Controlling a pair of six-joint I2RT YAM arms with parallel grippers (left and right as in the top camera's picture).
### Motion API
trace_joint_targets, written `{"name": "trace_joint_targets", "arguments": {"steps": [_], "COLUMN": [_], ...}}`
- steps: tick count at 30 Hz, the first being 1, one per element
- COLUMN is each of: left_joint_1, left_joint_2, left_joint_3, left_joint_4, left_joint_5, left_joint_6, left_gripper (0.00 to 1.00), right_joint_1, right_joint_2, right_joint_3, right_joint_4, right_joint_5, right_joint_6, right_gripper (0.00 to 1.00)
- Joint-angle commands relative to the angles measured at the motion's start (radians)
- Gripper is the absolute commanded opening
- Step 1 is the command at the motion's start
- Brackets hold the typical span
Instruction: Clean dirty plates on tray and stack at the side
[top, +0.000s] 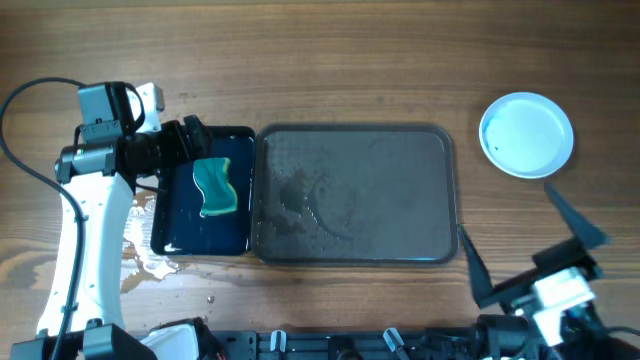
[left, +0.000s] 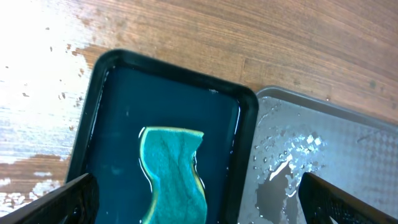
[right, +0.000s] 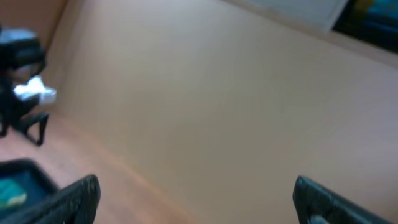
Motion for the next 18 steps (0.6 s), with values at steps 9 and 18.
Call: {"name": "trace_joint_targets", "arguments": {"steps": [9,18], "left_joint_1": [-0.007,-0.007], "left_joint_2": [0.003,0.003], "left_joint_3": [-0.001,-0.001], "left_joint_4": [0.003,0.003], "left_joint_5": [0.015,0.015], "left_joint_6": [0.023,0.023], "left_gripper": [1.00,1.00], "right_joint_1": [0.124,0.068], "right_joint_2": [-0.138,-0.139], "right_joint_3": [-0.457,-0.475], "right_joint_4": [0.451,0.135], "right_joint_5": [0.172,0.418], "right_joint_6": [0.224,0.519], "right_gripper": [1.00,1.00]}}
